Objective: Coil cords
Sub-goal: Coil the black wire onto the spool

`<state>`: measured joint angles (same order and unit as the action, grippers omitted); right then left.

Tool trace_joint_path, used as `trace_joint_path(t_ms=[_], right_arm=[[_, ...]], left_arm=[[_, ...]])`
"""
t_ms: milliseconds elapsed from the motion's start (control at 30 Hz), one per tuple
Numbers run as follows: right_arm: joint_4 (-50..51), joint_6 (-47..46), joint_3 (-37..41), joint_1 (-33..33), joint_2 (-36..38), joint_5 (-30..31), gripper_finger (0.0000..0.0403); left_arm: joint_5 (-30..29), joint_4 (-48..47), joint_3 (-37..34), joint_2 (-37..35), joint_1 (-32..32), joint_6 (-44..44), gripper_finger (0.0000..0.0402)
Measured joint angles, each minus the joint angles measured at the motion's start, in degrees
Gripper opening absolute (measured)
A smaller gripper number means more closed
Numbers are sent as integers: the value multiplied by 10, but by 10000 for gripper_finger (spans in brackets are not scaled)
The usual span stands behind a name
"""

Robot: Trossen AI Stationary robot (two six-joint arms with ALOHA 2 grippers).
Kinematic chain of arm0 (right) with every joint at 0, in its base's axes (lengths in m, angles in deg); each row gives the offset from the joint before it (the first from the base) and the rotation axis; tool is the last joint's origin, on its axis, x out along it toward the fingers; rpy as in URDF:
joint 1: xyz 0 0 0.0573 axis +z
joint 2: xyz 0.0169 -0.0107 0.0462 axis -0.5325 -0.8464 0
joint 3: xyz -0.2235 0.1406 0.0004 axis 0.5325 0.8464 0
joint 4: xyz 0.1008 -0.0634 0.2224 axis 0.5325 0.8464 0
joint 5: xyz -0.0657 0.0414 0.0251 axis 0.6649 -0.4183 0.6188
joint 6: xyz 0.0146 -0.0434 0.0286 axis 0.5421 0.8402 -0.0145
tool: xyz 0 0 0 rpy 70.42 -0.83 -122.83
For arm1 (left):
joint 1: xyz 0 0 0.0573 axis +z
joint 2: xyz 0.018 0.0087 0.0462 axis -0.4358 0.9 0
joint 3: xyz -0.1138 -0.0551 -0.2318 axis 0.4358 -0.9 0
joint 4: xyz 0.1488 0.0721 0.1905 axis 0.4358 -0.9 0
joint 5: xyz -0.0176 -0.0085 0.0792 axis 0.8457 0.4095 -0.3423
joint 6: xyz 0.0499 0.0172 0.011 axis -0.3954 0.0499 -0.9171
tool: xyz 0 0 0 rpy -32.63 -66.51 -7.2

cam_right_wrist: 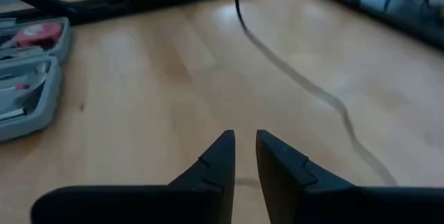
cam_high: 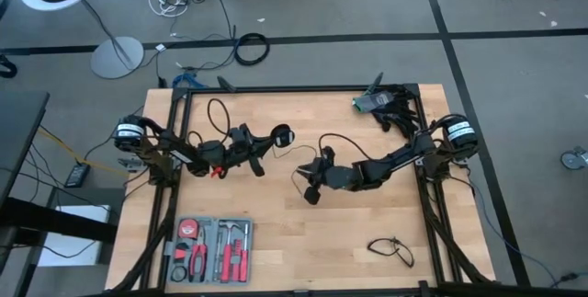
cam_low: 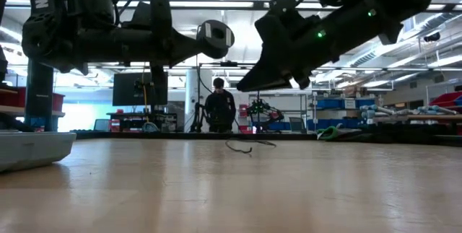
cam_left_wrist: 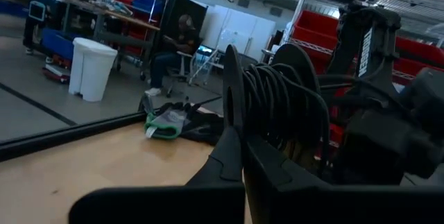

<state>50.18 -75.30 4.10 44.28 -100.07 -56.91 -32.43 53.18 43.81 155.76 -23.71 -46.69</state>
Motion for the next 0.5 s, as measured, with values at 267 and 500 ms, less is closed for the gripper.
trace_joint_path(t_ms=[267,500], right_arm=[[-32,163,-1,-60,0,-51,64],[-32,248,-1,-91,0,-119,71]], left_arm=[[0,0,0,0,0,0,0],[0,0,1,0,0,0,0]])
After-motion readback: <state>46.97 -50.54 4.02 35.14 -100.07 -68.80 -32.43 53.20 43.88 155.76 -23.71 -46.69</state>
